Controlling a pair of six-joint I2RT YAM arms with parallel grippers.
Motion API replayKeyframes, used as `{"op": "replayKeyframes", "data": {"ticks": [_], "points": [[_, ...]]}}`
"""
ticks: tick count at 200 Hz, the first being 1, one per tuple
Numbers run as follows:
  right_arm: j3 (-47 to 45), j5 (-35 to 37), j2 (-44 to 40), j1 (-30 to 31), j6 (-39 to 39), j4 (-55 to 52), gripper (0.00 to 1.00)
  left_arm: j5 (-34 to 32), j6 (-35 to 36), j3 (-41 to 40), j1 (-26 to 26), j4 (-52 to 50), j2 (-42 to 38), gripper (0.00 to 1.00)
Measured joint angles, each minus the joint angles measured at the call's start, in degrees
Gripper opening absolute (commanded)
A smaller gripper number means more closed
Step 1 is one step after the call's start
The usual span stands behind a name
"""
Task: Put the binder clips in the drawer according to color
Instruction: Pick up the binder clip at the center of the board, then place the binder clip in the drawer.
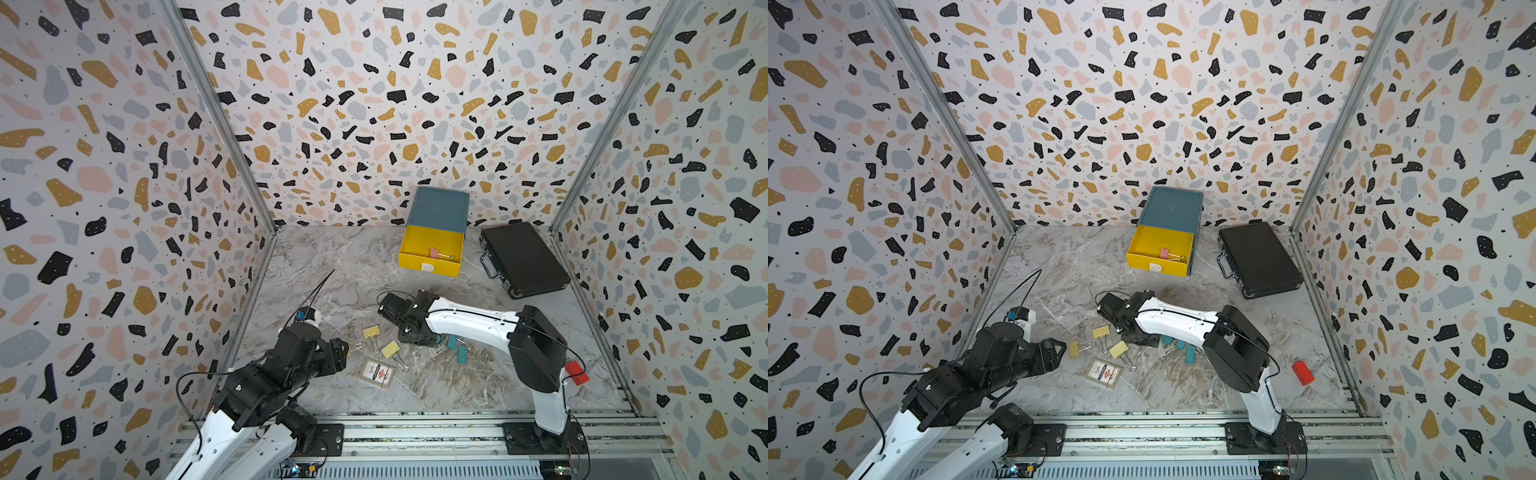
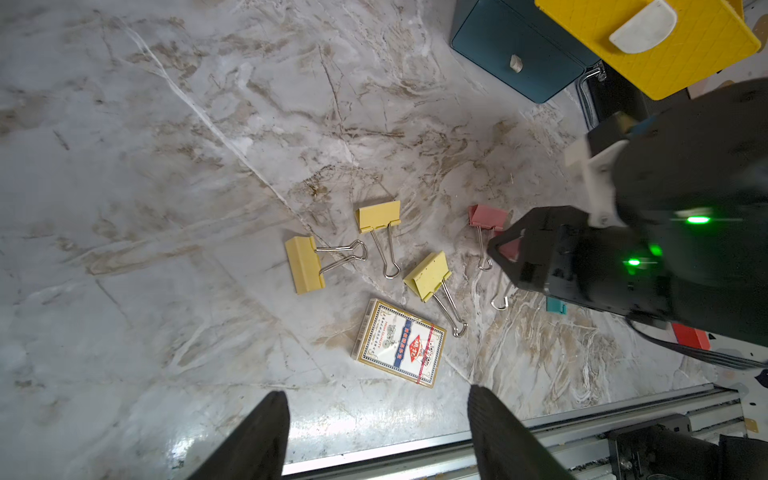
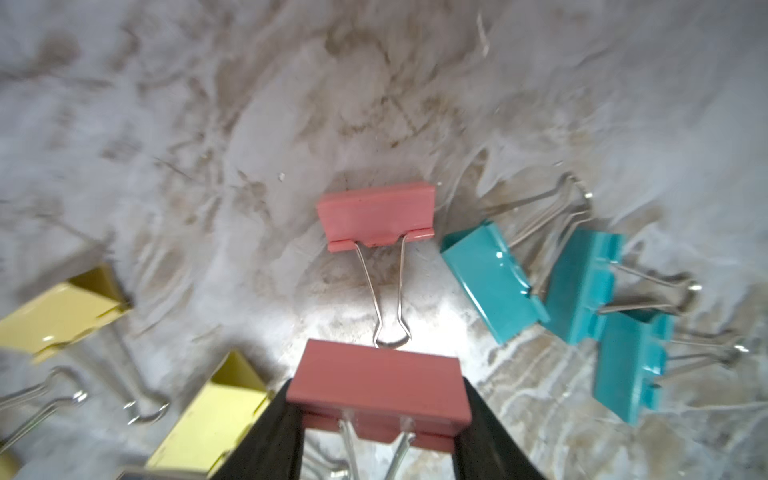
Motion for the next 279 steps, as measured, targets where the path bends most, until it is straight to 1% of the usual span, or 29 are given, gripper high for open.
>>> {"op": "replayKeyframes", "data": {"ticks": [25,40,54,73,91,121,145,172,198,211,229,240,261,279], "points": [[1.7,6.9,-7.4,0.6,-4.5,-1.9,0.39,1.8,-1.2,-2.4,0.0,1.8,0.7,0.71],[5.5,11.3,-10.0,0.5,-10.1,-2.3,0.37,3.3,-2.0,-3.4,0.0,3.0,1.4,0.70],[10.1,13.7,-11.2,-0.6,-16.0,-2.0,0.36,4.8,-2.8,-4.2,0.0,4.4,2.1,0.70],[17.1,14.1,-11.1,-4.4,-24.0,-1.4,0.35,6.9,-3.8,-4.9,0.0,6.5,2.9,0.70],[25.1,12.6,-8.8,-10.1,-30.7,-0.9,0.35,8.2,-4.6,-5.0,0.0,7.9,3.7,0.69],[36.7,10.6,-2.1,-17.7,-37.1,-1.0,0.35,9.0,-5.4,-5.0,-0.4,9.6,4.2,0.69],[43.2,7.8,4.3,-21.4,-39.4,-1.8,0.35,9.2,-6.1,-5.0,-1.2,10.4,4.2,0.69],[45.5,4.6,9.7,-23.6,-40.6,-2.4,0.36,9.4,-6.4,-5.0,-1.8,10.5,4.2,0.69],[45.5,1.9,13.0,-24.4,-40.8,-4.1,0.46,9.4,-6.5,-5.0,-1.8,10.4,4.2,0.69],[45.4,0.7,14.0,-24.5,-40.8,-4.8,0.56,9.4,-6.5,-4.8,-1.8,10.3,4.1,0.70],[45.3,-0.4,14.3,-24.6,-40.7,-5.7,0.68,9.4,-6.4,-4.6,-1.8,10.1,3.6,0.71],[45.1,-0.9,13.7,-24.6,-40.4,-5.9,0.72,9.4,-6.4,-4.5,-1.8,9.9,3.1,0.72],[42.5,-1.0,10.4,-24.6,-40.0,-5.7,0.76,9.2,-6.4,-4.4,-1.8,9.4,1.9,0.72],[39.1,-1.1,5.9,-24.6,-39.5,-5.4,0.75,9.0,-6.4,-4.4,-1.8,8.9,1.7,0.72]]}}
